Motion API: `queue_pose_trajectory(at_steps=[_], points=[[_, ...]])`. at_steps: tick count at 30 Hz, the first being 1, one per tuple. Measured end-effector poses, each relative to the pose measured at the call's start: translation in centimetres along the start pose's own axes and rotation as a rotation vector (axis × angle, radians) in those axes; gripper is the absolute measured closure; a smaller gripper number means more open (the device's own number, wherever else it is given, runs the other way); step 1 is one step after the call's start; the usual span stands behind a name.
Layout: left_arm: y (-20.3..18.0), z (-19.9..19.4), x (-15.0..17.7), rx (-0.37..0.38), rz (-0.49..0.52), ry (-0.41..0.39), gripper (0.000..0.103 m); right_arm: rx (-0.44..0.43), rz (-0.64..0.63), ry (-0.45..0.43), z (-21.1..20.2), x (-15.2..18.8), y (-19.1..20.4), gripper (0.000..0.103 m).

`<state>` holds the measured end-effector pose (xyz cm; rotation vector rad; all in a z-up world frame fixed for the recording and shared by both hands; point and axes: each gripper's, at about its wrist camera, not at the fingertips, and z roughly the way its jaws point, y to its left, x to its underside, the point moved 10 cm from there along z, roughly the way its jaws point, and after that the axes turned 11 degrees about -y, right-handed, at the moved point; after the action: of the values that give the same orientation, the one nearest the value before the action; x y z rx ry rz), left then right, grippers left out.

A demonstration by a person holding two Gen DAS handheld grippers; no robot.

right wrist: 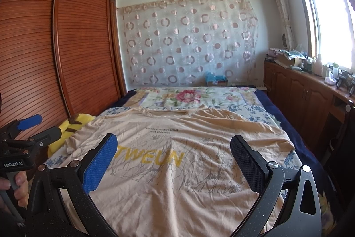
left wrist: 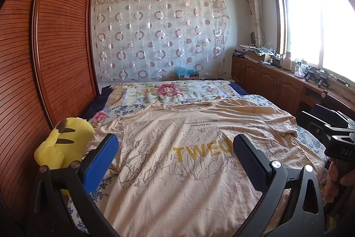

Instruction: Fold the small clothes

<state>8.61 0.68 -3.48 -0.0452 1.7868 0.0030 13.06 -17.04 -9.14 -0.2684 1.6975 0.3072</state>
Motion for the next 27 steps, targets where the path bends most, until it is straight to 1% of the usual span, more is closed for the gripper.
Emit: queue_pose_trajectory(at_steps=[11, 14, 18, 19, 20, 21, 27], points=[[0.0, -0.1, 0.0, -0.001, 0.002, 0.002, 0.0, -0.001, 0.0, 0.002, -0.2, 0.1, -0.5, 0.0], [0.0, 0.0, 0.1, -0.001, 0.0, 0.003, 0.0, -0.005, 0.001, 0.007, 0.0, -0.4, -0.1, 0.0], [0.4, 0.1, 0.2, 0.004, -0.003, 0.014, 0.0, -0.011, 0.002, 0.01, -0.2, 0.3, 0.2, 0.0], [0.7, 0.2, 0.2, 0.006, 0.002, 0.017, 0.0, -0.015, 0.004, 0.009, -0.2, 0.6, 0.5, 0.0], [0.8, 0.3, 0.3, 0.007, 0.007, 0.019, 0.0, -0.018, 0.004, 0.01, 0.8, 1.4, 1.7, 0.0], [0.9, 0.5, 0.4, 0.01, 0.017, 0.023, 0.0, -0.025, 0.007, 0.011, 1.1, 1.6, 2.1, 0.0], [0.8, 2.8, 1.5, 0.038, 0.139, 0.055, 0.0, -0.036, -0.013, 0.02, 2.3, 2.0, 2.4, 0.0]])
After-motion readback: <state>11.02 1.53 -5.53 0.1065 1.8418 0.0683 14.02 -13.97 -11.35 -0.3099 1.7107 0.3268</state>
